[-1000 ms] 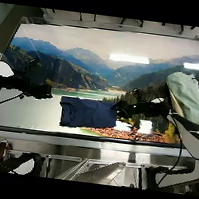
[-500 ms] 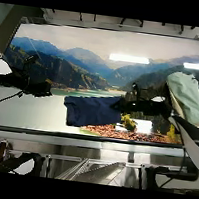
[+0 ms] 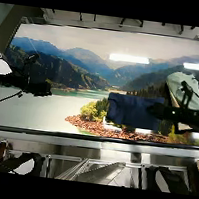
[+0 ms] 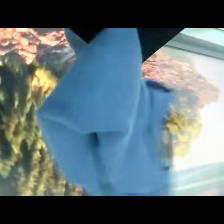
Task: Fold the shirts.
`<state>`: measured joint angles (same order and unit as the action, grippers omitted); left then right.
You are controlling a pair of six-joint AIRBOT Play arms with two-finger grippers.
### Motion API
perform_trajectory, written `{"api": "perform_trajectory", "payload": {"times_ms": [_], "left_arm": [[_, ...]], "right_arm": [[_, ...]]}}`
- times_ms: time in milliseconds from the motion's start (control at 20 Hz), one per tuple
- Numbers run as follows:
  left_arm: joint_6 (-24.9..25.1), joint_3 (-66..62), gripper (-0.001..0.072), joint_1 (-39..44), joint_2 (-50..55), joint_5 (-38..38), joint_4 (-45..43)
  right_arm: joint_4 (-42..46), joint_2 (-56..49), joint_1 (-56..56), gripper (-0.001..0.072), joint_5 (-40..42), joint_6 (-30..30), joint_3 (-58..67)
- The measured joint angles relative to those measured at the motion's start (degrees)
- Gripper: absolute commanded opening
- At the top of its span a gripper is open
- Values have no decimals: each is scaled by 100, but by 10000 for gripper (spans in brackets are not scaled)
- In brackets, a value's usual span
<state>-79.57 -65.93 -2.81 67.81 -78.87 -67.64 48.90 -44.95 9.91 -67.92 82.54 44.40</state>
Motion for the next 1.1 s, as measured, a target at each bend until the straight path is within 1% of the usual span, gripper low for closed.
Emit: {"api": "perform_trajectory", "payload": {"times_ms": [100,200,350,500,600,750,950,1100], "left_arm": [[15,0,13,0,0,61,15],[15,0,14,0,0,92,17],[17,0,14,0,0,111,20],[20,0,14,0,2,129,20],[63,0,14,0,2,129,20],[107,0,14,0,2,129,7],[144,0,13,0,2,140,-28],[146,0,14,0,2,149,-28]], "right_arm": [[-234,428,120,21,157,98,20],[-455,579,181,22,608,153,181],[-656,304,223,21,1394,164,765],[-748,-490,251,21,2074,44,1810],[-776,-1241,317,21,2304,-33,2736],[-802,-2452,525,21,2457,-96,4328],[-817,-3921,920,21,2422,-101,6367],[-914,-4642,1241,21,2420,-59,7215]]}}
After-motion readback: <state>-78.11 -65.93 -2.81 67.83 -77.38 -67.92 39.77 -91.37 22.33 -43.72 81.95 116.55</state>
